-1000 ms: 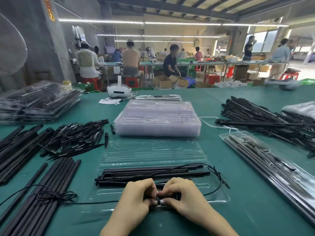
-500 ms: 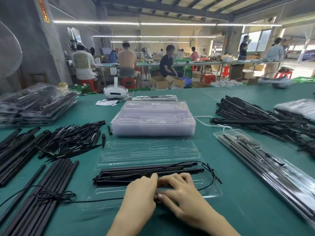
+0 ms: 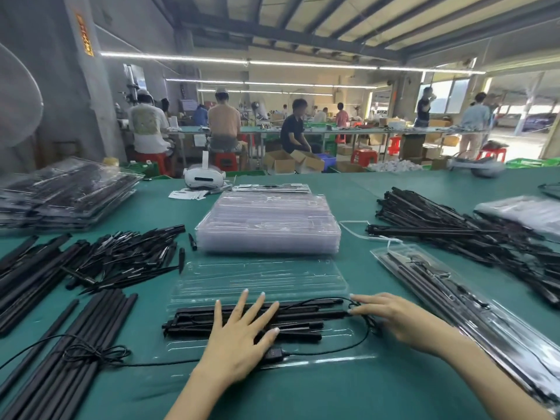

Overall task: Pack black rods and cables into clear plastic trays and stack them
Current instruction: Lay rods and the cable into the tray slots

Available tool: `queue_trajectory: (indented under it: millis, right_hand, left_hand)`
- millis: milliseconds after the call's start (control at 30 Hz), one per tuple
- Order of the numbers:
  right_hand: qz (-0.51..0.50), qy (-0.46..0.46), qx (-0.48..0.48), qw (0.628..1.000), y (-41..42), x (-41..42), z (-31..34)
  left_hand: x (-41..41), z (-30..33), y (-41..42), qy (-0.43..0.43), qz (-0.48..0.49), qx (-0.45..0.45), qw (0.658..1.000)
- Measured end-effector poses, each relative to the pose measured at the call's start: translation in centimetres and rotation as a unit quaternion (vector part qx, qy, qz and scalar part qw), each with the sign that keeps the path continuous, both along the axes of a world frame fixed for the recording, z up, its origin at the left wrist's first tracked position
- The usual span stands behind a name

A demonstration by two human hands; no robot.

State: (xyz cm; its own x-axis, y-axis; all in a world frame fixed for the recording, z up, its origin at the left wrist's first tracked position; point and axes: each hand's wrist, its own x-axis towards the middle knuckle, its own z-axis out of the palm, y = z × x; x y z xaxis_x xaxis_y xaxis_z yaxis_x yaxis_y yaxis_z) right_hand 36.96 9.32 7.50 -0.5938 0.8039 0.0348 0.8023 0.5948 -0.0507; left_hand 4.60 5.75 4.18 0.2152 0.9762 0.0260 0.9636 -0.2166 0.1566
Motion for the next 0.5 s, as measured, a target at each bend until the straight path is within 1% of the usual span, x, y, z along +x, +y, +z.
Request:
queue_trajectory:
  millis: [100,233,400,500]
  right_hand:
    - [0.023,0.053,0.028,0.998,0.0,-0.4,0.2]
    - [0.049,0.124,0.053,0.99,-0.4,1.0,0.2]
    - [0.043,0.275,0.009,0.96,-1.4,1.6,0.2]
    - [-0.022,0.373,-0.056,0.926,-2.4,-0.1,0.0]
  left_hand:
    - [-0.2,-0.3,0.3,-0.02,-0.007,-0.013,1.0]
    - [-0.3,-0.2,0.2,-0.019,-0.009,-0.023,1.0]
    - [-0.2,-0.1,0.5,-0.007,0.007,-0.039,0.999]
    - [-0.1,0.1,0.7,-0.006,0.013,-0.06,0.998]
